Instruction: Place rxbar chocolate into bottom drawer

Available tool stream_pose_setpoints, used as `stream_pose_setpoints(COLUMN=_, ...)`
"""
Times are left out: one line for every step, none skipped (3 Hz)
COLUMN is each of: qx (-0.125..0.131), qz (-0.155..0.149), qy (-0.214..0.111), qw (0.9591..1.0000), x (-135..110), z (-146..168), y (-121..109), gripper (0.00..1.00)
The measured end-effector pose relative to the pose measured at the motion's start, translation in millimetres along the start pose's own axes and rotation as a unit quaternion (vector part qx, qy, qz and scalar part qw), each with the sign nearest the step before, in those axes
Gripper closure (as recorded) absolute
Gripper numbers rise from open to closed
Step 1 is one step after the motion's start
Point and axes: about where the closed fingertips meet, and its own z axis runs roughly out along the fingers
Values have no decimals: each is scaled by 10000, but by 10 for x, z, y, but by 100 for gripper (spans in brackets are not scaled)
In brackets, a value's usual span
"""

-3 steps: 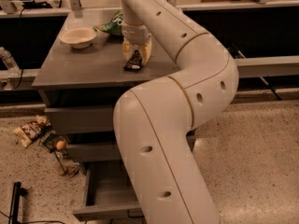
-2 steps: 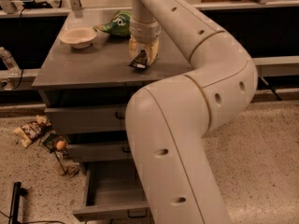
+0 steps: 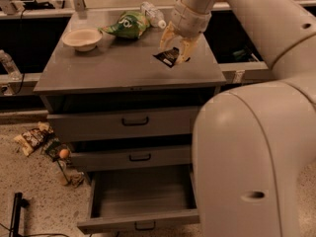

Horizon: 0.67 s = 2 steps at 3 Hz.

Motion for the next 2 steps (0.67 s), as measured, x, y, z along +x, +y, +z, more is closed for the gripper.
stream_pose_setpoints(qx=331, qz=741, qy=-639, qw=9947, x=-113, z=-131, y=223, gripper=100)
stream_pose_setpoints(qx=548, qz=1045, qy=-1008, qw=9879, x=-208, z=-176, y=206, gripper=100)
